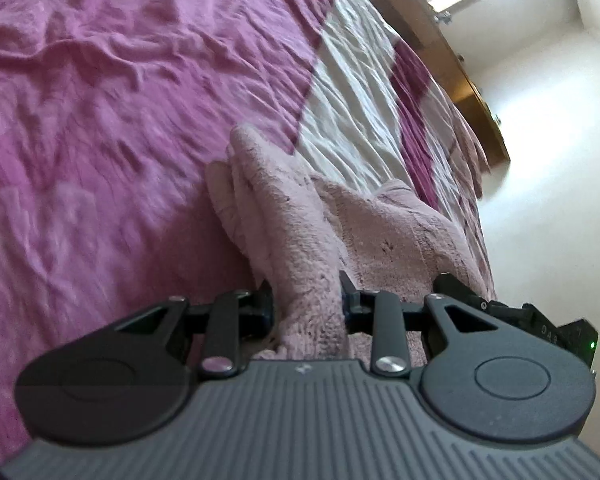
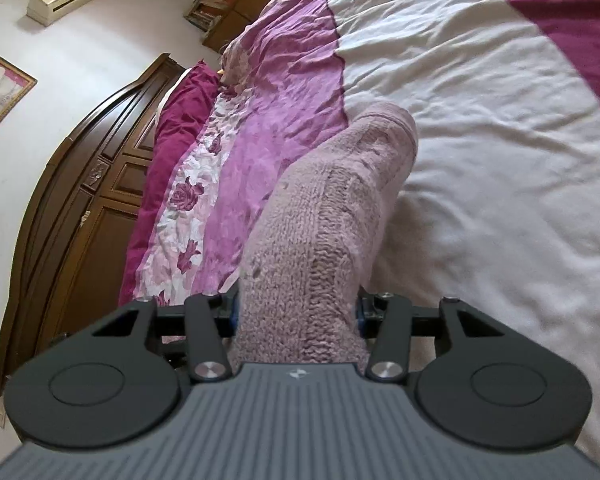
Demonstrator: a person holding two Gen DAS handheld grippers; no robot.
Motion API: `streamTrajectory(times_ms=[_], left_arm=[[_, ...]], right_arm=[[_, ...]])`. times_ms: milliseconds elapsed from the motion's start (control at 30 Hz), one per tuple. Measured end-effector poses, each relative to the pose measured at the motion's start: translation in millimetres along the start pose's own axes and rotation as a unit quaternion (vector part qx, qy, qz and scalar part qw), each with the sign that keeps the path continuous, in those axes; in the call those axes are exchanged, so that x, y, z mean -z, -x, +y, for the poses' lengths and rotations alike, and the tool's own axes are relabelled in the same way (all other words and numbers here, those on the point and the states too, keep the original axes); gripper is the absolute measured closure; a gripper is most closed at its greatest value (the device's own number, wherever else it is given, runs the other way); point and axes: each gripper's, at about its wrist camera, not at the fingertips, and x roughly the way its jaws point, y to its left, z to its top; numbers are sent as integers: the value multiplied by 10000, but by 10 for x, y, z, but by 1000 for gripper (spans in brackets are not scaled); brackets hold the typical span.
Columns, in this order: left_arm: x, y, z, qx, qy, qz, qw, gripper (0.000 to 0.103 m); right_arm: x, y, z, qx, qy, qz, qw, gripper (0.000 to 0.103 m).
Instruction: Fold small clothes
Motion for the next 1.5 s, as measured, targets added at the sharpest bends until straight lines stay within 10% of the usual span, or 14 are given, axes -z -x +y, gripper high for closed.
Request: streamTrajectory(times_ms=[433,733,1100,1500], left_arm=[[657,-76,-44,-722,-721,265,9944,70],[784,-115,-115,-1116,-1312,132,9850,51],[853,-59,-150,-1562,-1453,56,9770,30],[991,108,-348,-1932,-1759,-44,9653,32]], right_arm=[[677,444,-407,716,429,276,9961,49],[779,312,-791,788,128,235,9965,40],[829,397,-578,1242,898,-57,9882,19],[952,648,-374,1424,1133,-265,9830,12]])
